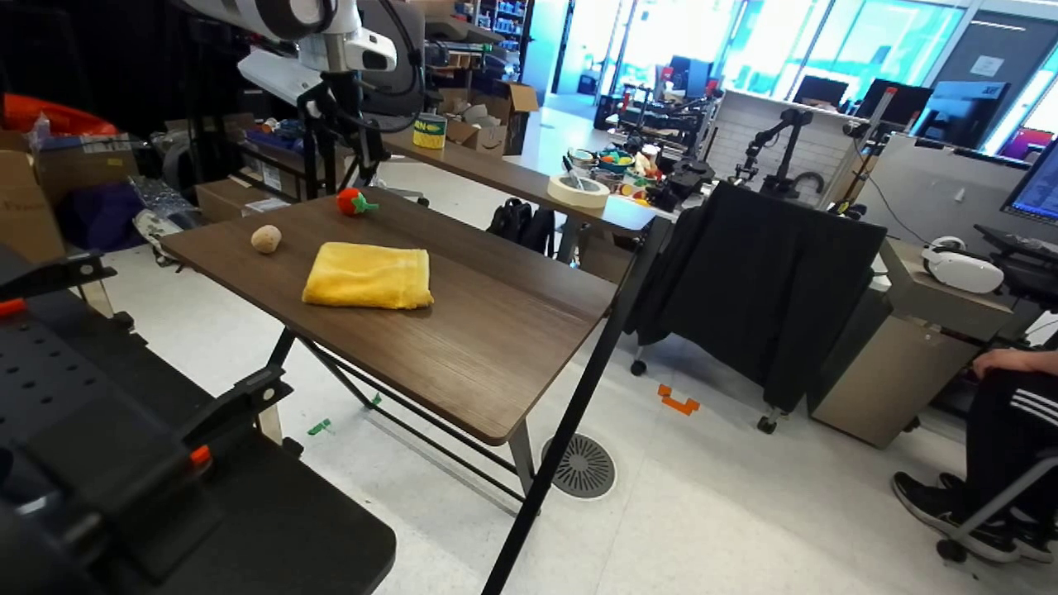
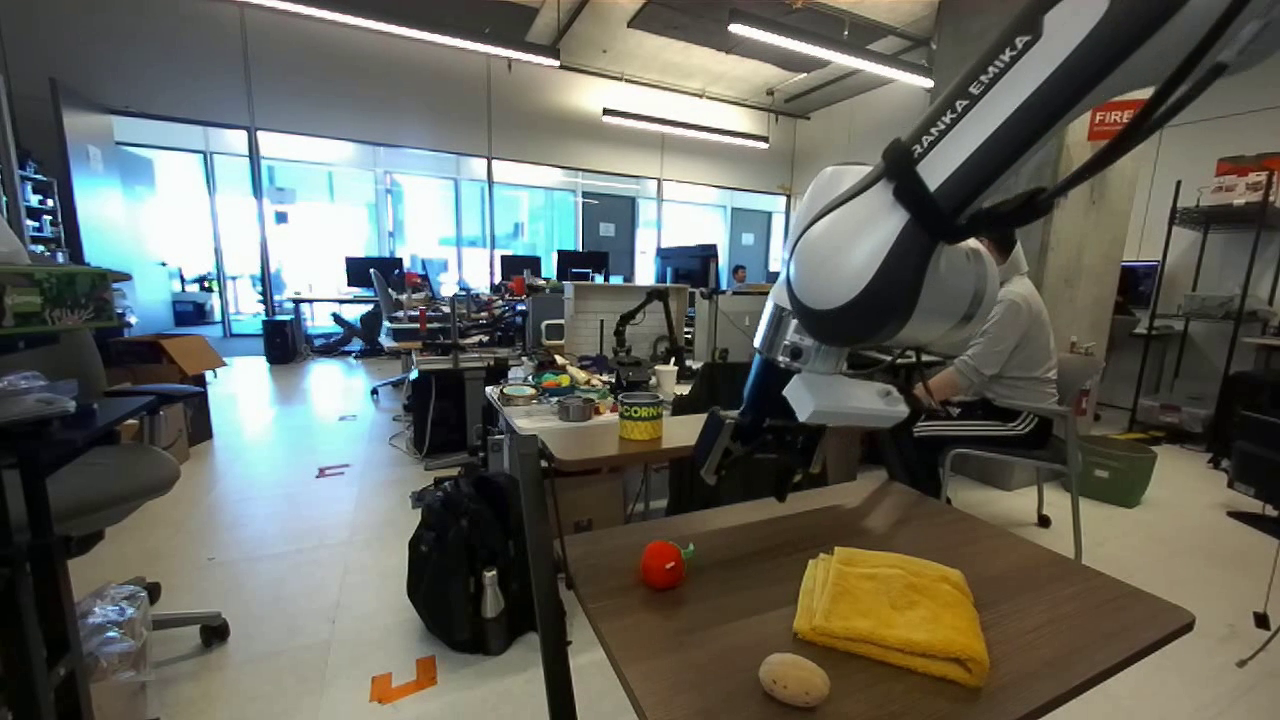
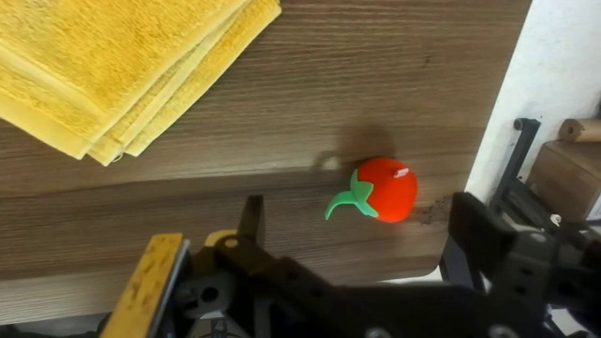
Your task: Wipe the table with the towel
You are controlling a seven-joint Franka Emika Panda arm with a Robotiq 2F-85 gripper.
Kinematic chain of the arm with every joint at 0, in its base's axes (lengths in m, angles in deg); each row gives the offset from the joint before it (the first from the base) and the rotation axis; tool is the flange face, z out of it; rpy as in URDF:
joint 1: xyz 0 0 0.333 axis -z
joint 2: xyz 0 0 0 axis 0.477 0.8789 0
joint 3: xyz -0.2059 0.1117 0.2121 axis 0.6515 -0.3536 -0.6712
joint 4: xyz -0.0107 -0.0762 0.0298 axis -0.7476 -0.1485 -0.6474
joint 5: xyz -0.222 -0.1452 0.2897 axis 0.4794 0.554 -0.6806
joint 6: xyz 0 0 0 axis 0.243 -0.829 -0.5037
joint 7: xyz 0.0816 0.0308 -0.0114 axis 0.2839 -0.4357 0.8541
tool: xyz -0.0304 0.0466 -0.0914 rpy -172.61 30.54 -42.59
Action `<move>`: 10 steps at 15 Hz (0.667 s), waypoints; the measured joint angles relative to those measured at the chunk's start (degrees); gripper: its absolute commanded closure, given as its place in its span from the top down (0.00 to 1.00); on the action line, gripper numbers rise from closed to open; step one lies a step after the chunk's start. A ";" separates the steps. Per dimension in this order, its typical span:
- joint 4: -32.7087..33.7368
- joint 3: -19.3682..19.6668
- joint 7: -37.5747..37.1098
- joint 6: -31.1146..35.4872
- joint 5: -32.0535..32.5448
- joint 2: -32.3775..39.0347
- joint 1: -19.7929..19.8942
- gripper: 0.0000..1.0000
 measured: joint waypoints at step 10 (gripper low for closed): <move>17.39 -3.29 0.00 0.03 -0.45 14.98 -0.62 1.00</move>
